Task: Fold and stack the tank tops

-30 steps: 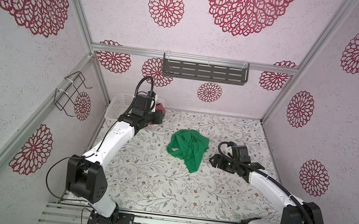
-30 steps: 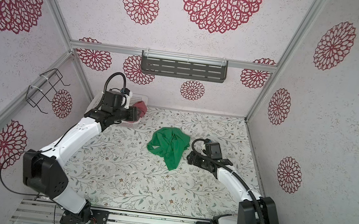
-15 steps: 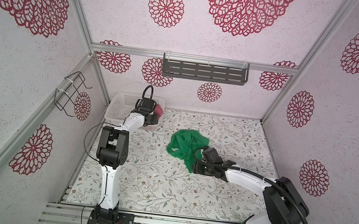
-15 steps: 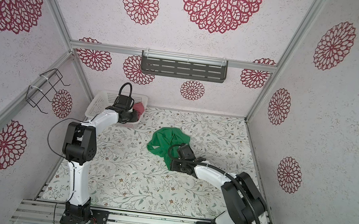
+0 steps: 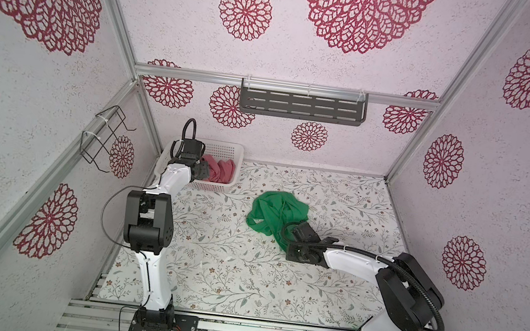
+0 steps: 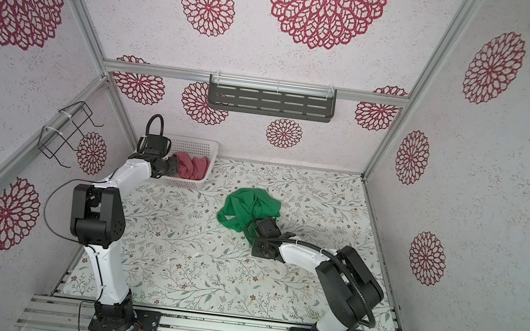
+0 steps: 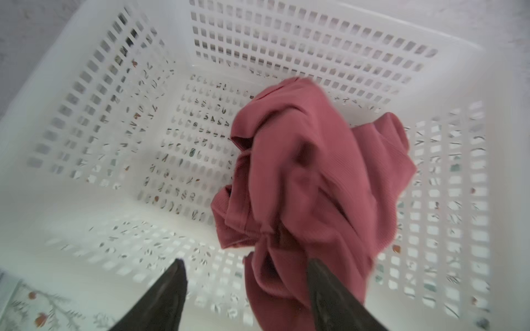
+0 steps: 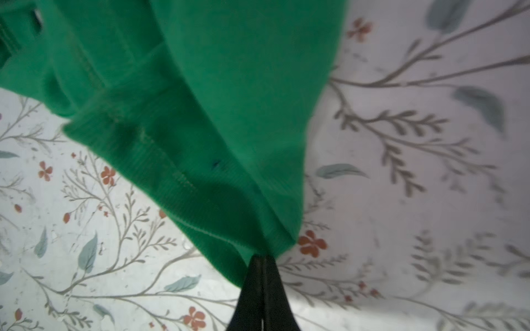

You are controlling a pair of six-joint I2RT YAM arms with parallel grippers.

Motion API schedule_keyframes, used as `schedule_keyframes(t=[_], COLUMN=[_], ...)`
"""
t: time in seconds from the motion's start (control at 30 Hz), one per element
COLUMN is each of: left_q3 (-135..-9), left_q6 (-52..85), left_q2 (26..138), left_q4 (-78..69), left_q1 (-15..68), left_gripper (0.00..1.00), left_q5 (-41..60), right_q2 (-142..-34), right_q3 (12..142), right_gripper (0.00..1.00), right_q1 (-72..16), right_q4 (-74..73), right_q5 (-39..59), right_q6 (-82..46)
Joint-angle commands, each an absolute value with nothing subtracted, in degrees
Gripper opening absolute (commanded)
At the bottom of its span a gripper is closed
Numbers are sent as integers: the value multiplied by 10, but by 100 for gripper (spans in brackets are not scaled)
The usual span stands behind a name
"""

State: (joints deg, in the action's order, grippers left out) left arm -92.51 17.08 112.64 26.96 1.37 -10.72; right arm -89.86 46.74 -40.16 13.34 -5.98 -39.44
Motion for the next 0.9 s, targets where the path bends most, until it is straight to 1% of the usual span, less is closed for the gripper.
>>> schedule_keyframes(t=[0.0,0.03,0.13,0.23,0.27,0.3,0.37,0.43,0.57,0.63,0.7,0.8,0.87], left_q3=[-893,-876,-829,-794,-785,-776,-766,-755,-755,-766,-778,-797,-807], left_q6=[162,164,181,220,233,246,272,293,315,317,316,319,320], left_q2=[1033,1012,955,927,925,927,936,951,989,1012,1032,1063,1079], left_q4=[258,256,251,243,238,230,219,201,182,177,176,176,176], left_q1=[49,62,107,160,176,194,224,248,268,276,279,280,286], left_gripper=[71,71,67,62,61,60,58,58,56,56,56,57,56], left_q5=[-131,-135,-128,-82,-63,-45,-18,-3,14,19,21,33,39], right_q2=[-810,-789,-726,-699,-697,-696,-691,-674,-639,-626,-623,-635,-652], right_q3=[439,429,389,356,351,349,347,345,350,351,351,356,371], right_gripper=[0,0,0,1,3,8,15,24,36,40,41,41,40], right_q1=[-358,-343,-285,-251,-246,-241,-232,-224,-211,-211,-212,-217,-227], right_q4=[206,218,237,246,253,265,286,301,315,298,268,220,186], right_q5=[-107,-106,-86,-65,-67,-70,-80,-86,-85,-59,-24,17,27], right_q6=[-362,-358,-351,-350,-350,-351,-353,-353,-344,-338,-337,-344,-344])
